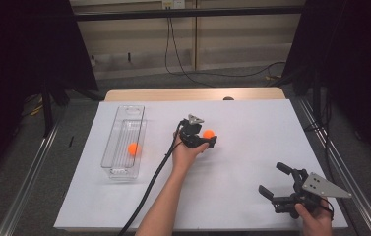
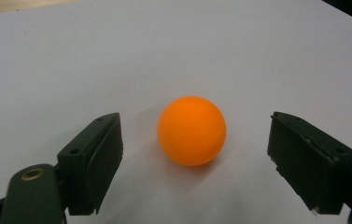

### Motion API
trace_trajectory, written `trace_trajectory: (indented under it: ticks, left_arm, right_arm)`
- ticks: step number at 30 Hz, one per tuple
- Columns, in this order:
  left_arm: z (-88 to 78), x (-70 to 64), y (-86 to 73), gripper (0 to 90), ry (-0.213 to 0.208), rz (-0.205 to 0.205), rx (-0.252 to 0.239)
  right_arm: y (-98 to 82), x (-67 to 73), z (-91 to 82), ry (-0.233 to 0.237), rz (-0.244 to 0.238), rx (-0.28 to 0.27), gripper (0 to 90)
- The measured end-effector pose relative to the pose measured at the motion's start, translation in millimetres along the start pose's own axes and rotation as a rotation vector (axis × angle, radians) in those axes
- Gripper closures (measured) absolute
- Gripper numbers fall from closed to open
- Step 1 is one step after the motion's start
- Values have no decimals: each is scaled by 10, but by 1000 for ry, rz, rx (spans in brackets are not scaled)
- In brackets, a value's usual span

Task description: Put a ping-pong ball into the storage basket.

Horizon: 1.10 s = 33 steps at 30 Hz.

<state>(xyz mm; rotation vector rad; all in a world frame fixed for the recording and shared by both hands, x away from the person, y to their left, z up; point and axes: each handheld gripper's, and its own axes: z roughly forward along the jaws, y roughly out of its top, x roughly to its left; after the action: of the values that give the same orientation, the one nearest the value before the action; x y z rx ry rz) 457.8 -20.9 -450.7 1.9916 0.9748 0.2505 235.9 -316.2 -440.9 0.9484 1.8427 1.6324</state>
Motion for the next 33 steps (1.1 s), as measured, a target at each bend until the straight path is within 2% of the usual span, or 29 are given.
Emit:
trace_trajectory:
  ticks: [10, 24, 28, 30, 33]
  left_arm:
    - [43, -6, -1, 220, 2, -5, -7]
    - [112, -16, 34, 343, 18, 38, 11]
    - [146, -22, 21, 363, 20, 33, 16]
    - [161, -24, 15, 386, 25, 57, 23]
    - [180, -33, 11, 409, 26, 58, 17]
  right_arm:
    - [0, -3, 1, 0, 2, -2, 12]
    - [-1, -8, -10, 0, 1, -5, 12]
    - [0, -13, -14, -1, 2, -5, 12]
    - [1, -15, -11, -2, 3, -5, 12]
    - [1, -15, -9, -3, 2, -5, 12]
